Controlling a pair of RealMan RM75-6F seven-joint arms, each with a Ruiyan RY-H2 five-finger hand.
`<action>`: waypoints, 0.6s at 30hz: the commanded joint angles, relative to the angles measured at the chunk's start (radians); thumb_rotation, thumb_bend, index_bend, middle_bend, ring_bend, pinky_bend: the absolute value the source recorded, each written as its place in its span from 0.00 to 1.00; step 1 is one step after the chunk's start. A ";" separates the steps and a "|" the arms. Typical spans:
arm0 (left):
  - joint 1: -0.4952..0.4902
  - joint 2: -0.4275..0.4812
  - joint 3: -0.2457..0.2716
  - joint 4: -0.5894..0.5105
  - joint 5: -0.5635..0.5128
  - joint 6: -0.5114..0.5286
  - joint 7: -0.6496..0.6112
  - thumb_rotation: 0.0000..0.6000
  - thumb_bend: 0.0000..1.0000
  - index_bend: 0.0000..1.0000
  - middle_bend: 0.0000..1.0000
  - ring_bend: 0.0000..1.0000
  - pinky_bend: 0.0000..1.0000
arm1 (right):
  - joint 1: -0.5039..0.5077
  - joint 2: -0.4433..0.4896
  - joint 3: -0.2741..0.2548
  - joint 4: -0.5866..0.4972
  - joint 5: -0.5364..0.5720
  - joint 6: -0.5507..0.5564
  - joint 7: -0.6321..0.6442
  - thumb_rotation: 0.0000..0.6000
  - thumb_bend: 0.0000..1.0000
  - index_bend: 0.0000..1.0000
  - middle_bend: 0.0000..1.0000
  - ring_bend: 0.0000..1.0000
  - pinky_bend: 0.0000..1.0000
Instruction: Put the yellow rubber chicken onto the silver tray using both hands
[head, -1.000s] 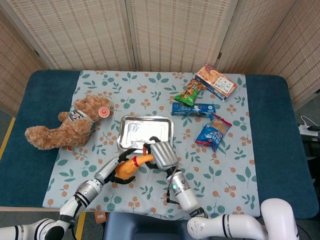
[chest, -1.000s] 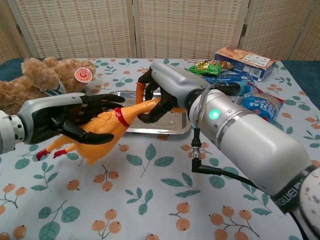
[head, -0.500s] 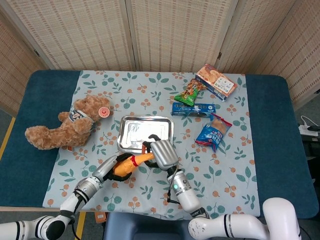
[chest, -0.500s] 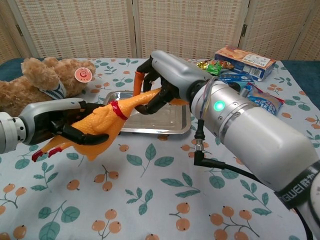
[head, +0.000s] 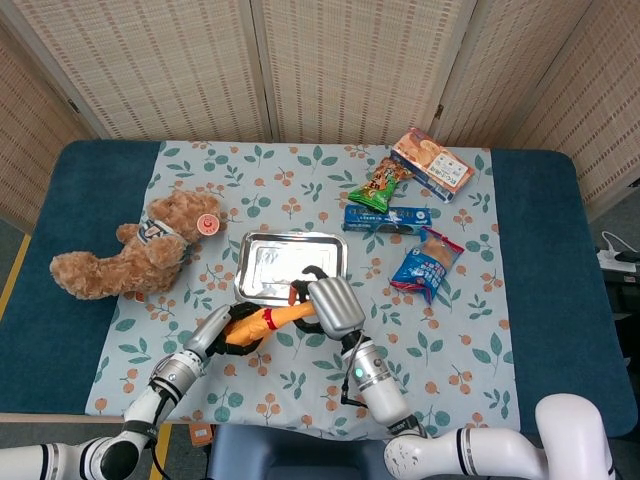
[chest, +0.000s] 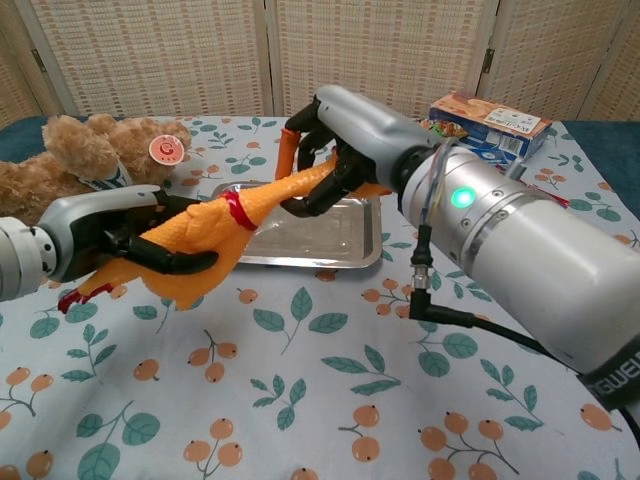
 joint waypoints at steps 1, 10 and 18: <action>0.008 -0.015 0.003 -0.031 -0.019 0.037 0.040 1.00 0.99 0.82 0.92 0.79 0.86 | -0.001 0.002 -0.002 -0.001 0.003 -0.001 0.004 1.00 0.30 0.86 0.61 0.68 0.66; 0.000 0.046 -0.001 -0.032 0.052 -0.132 -0.095 1.00 0.50 0.02 0.08 0.15 0.37 | 0.000 0.009 -0.005 -0.006 0.006 0.007 0.006 1.00 0.30 0.86 0.61 0.68 0.66; -0.002 0.100 -0.050 -0.011 0.134 -0.299 -0.302 1.00 0.32 0.00 0.00 0.00 0.08 | 0.002 0.007 -0.012 0.007 0.007 0.003 0.011 1.00 0.30 0.86 0.62 0.68 0.66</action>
